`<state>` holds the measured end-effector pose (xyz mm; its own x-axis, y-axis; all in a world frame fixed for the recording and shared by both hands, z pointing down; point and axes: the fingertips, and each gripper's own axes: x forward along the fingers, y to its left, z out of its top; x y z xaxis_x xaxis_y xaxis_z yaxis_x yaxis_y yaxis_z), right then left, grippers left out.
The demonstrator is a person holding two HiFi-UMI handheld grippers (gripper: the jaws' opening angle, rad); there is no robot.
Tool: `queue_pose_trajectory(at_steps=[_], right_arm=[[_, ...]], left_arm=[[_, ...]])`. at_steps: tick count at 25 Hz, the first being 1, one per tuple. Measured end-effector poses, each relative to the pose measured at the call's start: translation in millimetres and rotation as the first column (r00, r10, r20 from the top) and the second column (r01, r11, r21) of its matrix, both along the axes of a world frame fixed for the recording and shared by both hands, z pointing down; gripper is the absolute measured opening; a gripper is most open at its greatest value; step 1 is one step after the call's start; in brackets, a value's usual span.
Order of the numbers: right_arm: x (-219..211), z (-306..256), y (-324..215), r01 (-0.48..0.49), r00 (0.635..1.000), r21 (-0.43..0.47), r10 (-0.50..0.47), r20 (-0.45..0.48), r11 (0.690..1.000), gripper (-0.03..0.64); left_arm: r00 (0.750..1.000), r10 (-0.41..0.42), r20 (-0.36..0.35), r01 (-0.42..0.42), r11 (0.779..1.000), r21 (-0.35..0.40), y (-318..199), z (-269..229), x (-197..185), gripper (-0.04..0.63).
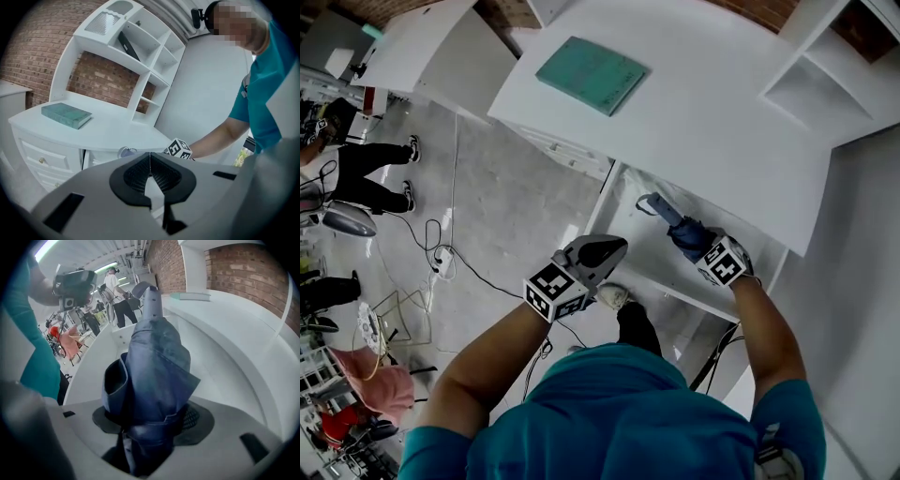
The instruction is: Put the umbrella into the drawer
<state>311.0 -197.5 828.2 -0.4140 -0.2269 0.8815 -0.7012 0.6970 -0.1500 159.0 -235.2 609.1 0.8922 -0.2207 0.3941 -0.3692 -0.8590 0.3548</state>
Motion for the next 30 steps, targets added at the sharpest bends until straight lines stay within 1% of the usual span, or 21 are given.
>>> queue_pose_trajectory(at_steps=[5,10,15,21,25,30], right_arm=[[3.5,21.4,9.2,0.039,0.996,-0.07,-0.044,-0.076,0.997,0.272],[3.5,32.6,8.7,0.044,0.991,-0.102,-0.056,-0.119,0.994,0.272],[4.6,46.0,10.3,0.059,0.979,-0.138,-0.084,-0.183,0.989,0.272],[2.9,53.8,9.5,0.078,0.966,-0.128,-0.107,-0.237,0.989,0.278],[1.2,56.3,10.8,0.075,0.966,-0.132,-0.104,-0.238,0.988,0.28],[1.9,50.6,10.6,0.063,0.967,-0.106,-0.087,-0.239,0.992,0.3]], left_arm=[[1.0,0.012,0.013,-0.012,1.0,-0.006,3.4,5.0,4.8,0.018],[1.0,0.005,0.023,-0.005,1.0,-0.012,6.2,5.8,2.6,0.018],[1.0,0.005,0.027,-0.005,1.0,-0.011,13.9,3.8,-0.5,0.017],[1.0,-0.007,0.027,0.007,1.0,-0.002,16.5,2.6,-5.4,0.018],[1.0,-0.011,0.023,0.011,1.0,-0.003,20.7,2.6,-4.4,0.018],[1.0,-0.01,0.028,0.009,1.0,0.005,25.1,-1.3,-6.6,0.018]])
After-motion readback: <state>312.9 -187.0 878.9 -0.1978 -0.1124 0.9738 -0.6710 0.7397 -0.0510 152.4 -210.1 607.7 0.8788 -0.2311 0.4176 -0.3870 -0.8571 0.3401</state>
